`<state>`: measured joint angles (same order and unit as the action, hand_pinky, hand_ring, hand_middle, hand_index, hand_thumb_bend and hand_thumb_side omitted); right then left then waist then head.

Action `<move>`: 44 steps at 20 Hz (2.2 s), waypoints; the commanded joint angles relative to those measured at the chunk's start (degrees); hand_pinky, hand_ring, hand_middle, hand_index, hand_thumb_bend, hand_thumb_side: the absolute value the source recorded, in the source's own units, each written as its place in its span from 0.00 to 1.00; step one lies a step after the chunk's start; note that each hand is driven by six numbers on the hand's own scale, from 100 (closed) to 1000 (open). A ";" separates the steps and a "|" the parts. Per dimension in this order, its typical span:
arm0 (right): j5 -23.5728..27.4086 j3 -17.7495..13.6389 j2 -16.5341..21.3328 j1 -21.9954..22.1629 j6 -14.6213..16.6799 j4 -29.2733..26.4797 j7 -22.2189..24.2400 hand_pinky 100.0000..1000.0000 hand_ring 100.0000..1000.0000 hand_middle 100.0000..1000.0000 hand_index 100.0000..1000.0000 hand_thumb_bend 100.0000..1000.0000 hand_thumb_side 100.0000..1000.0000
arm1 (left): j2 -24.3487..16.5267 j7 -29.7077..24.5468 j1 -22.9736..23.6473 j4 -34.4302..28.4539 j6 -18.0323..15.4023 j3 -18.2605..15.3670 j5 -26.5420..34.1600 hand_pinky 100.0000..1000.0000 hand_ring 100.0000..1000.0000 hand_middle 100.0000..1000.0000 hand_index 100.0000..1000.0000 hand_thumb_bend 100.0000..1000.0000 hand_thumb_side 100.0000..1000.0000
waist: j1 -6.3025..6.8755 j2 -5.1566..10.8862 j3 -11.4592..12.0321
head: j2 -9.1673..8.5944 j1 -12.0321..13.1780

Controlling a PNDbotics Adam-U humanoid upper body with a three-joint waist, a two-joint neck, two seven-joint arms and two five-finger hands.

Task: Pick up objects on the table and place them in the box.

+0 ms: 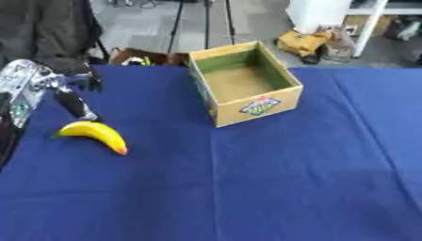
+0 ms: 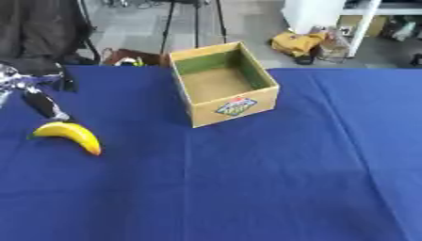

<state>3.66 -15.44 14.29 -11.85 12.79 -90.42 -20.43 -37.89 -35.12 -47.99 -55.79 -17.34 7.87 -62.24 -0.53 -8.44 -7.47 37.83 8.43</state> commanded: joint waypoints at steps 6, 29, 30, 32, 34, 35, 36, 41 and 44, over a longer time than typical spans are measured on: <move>0.50 0.01 1.35 -0.45 0.04 -0.73 0.13 0.69 0.64 0.64 0.74 0.00 0.66 | -0.26 -1.90 -1.57 2.24 -3.26 0.72 -1.92 0.73 0.57 0.55 0.69 0.57 0.31 | 0.01 0.89 -0.17 | 0.63 0.13; 0.49 -0.01 1.37 -0.27 0.03 -0.64 0.27 0.69 0.64 0.64 0.74 0.00 0.66 | -2.87 -6.35 1.91 1.96 -4.49 1.85 0.04 0.74 0.57 0.54 0.67 0.50 0.26 | -0.07 0.95 -0.19 | 0.68 0.12; 0.50 -0.02 1.37 -0.25 0.04 -0.64 0.27 0.69 0.64 0.64 0.74 0.00 0.66 | -2.73 -6.26 2.04 2.14 -4.55 1.88 0.03 0.74 0.57 0.54 0.67 0.50 0.26 | -0.10 0.96 -0.20 | 0.67 0.15; 0.51 -0.01 1.36 -0.22 0.04 -0.62 0.29 0.69 0.64 0.64 0.74 0.00 0.66 | -2.45 -6.12 2.25 2.45 -4.67 1.98 0.03 0.74 0.57 0.54 0.67 0.50 0.26 | -0.14 0.95 -0.22 | 0.66 0.17; 0.53 0.02 1.34 -0.19 0.04 -0.60 0.34 0.69 0.64 0.64 0.74 0.00 0.66 | -2.21 -6.01 2.38 2.70 -4.73 2.03 0.05 0.73 0.56 0.53 0.67 0.48 0.25 | -0.18 0.95 -0.24 | 0.66 0.18; 0.54 0.03 1.33 -0.18 0.04 -0.60 0.36 0.69 0.64 0.64 0.74 0.00 0.66 | -2.09 -5.85 2.44 2.79 -4.71 2.03 0.06 0.73 0.56 0.53 0.66 0.48 0.25 | -0.20 0.94 -0.25 | 0.64 0.18; 0.55 0.03 1.33 -0.17 0.04 -0.59 0.37 0.69 0.64 0.64 0.74 0.00 0.66 | -1.98 -5.70 2.49 2.90 -4.68 2.04 0.04 0.73 0.56 0.53 0.66 0.48 0.25 | -0.22 0.93 -0.27 | 0.63 0.20; 0.59 0.03 1.27 -0.15 0.05 -0.58 0.42 0.69 0.64 0.64 0.74 0.00 0.66 | -1.60 -5.27 2.46 3.33 -4.82 2.19 -0.17 0.71 0.55 0.52 0.65 0.44 0.24 | -0.26 0.89 -0.35 | 0.67 0.20; 0.60 0.02 1.27 -0.16 0.06 -0.57 0.44 0.69 0.64 0.64 0.74 0.00 0.67 | -1.43 -4.39 2.34 3.36 -4.79 2.20 -0.19 0.66 0.51 0.48 0.61 0.33 0.23 | -0.27 0.88 -0.36 | 0.66 0.21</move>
<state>3.84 -15.17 14.28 -11.59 12.71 -90.39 -20.11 -38.23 -39.78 -44.75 -51.97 -21.93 10.03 -62.34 -0.85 -8.44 -7.78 38.25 8.49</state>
